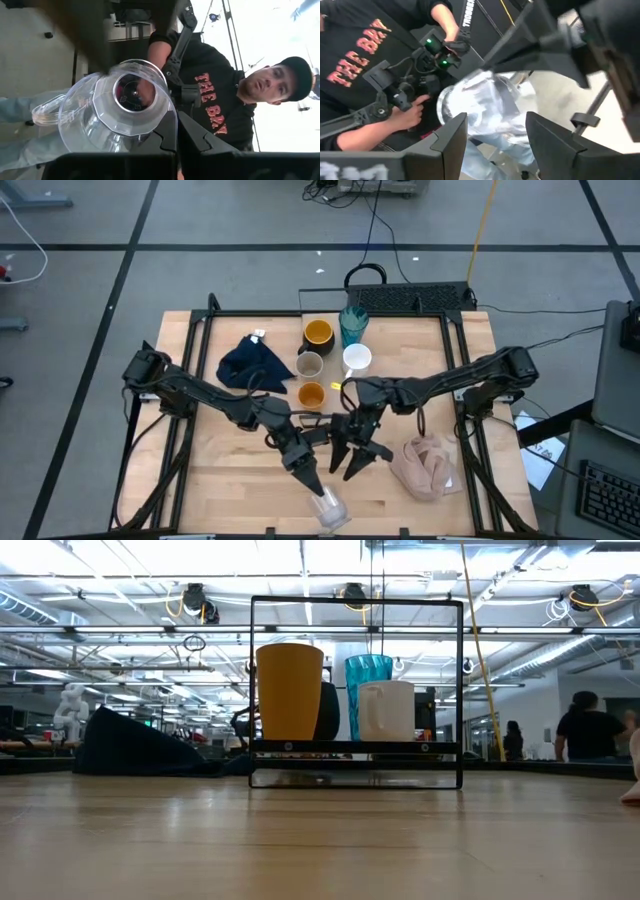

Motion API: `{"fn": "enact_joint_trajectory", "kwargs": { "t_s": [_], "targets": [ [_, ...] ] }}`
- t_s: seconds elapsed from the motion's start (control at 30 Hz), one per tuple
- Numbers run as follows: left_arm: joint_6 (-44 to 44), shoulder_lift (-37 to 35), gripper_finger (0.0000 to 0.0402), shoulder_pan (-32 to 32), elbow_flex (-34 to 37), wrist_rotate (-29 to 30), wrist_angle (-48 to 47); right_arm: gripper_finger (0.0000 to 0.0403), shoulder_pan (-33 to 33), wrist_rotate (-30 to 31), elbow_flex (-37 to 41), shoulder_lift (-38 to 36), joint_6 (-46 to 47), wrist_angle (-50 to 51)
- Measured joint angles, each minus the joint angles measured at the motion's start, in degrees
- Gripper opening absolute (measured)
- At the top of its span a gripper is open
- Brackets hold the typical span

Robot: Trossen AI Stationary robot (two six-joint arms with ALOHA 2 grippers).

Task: Stack small to large cups/mugs on shelf
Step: Put the transparent mug on the shelf

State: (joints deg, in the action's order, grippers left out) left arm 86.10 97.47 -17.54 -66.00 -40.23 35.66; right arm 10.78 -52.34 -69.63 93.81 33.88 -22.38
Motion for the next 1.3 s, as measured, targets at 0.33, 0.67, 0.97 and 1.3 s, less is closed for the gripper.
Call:
{"fn": "enact_joint_trajectory", "kwargs": {
  "t_s": [0.33, 0.67, 0.97, 1.3],
  "targets": [
    [0.4, 0.0, 0.0000, -0.1, 0.0, -0.1, 0.4, 0.0192, 2.1, 1.5, 0.1, 0.9, 0.1, -3.9],
    [1.5, -0.1, 0.0000, -0.1, 0.0, 1.1, 1.8, 0.0192, 3.4, 4.7, 0.1, 1.0, -2.3, -5.2],
    [1.2, -0.2, 0.0000, -0.3, 0.0, 2.8, 1.7, 0.0190, 3.7, 5.4, 0.1, 1.0, -1.8, -5.8],
    [-0.2, -0.1, 0.0000, -0.2, -0.1, 3.0, -0.6, 0.0124, 4.5, 3.7, 0.2, 1.0, 0.4, -6.4]
  ]
}}
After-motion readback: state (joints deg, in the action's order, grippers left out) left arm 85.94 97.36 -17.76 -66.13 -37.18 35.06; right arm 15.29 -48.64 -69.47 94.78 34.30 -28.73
